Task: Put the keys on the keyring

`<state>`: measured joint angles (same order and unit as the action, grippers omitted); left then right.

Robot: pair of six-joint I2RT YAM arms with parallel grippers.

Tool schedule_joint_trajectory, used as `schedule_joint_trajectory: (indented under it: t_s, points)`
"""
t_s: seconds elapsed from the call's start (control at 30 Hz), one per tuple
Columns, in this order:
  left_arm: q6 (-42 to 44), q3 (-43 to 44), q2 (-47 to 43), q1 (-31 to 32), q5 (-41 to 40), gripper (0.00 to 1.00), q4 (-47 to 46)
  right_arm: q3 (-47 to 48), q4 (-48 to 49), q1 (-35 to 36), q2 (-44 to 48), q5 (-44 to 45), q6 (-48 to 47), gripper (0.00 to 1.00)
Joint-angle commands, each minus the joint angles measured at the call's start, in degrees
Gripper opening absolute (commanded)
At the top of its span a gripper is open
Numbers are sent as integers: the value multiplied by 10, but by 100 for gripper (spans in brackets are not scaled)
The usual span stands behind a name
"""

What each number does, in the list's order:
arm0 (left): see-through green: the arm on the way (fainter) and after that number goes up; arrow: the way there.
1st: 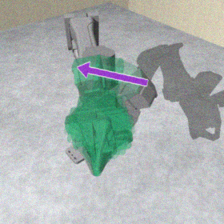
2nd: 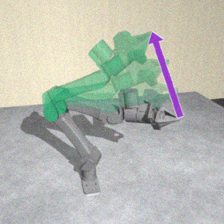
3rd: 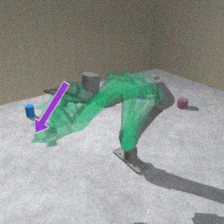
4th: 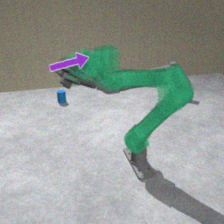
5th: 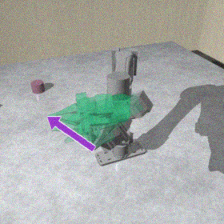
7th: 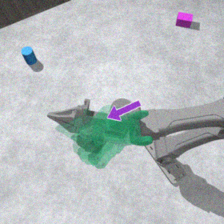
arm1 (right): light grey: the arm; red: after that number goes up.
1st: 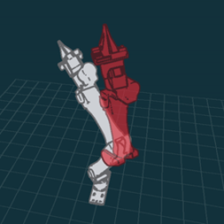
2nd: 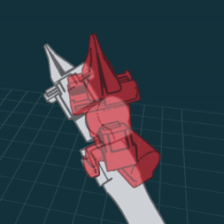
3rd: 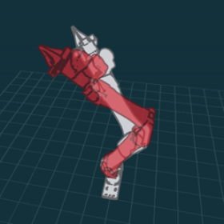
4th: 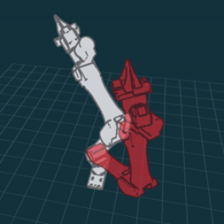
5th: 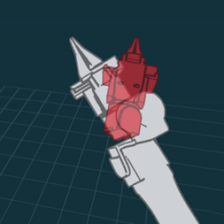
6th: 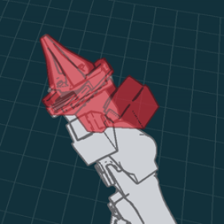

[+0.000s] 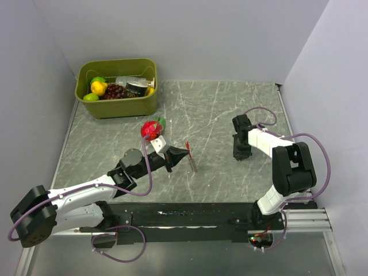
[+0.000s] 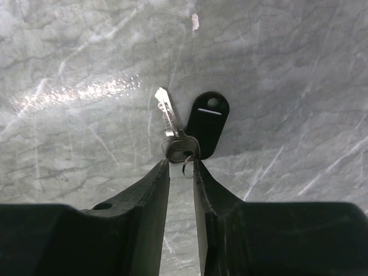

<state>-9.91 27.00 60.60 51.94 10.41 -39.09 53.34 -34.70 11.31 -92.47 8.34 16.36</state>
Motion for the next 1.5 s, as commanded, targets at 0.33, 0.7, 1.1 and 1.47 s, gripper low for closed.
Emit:
schedule_joint_trajectory:
  t_s: [0.33, 0.7, 1.1, 1.47]
  points:
    - [-12, -8, -17, -1, 20, 1, -64, 34, -25, -1, -19, 23, -7, 10]
    - [-14, -8, -19, -2, 21, 1, -58, 28, -22, -2, 13, 18, -12, 0]
    - [10, 6, -15, -4, 29, 1, -25, 22, 5, 3, 119, -81, -46, 0]
    - [33, 19, -23, -5, 34, 1, 1, -3, 99, -1, 264, -328, -59, 0]
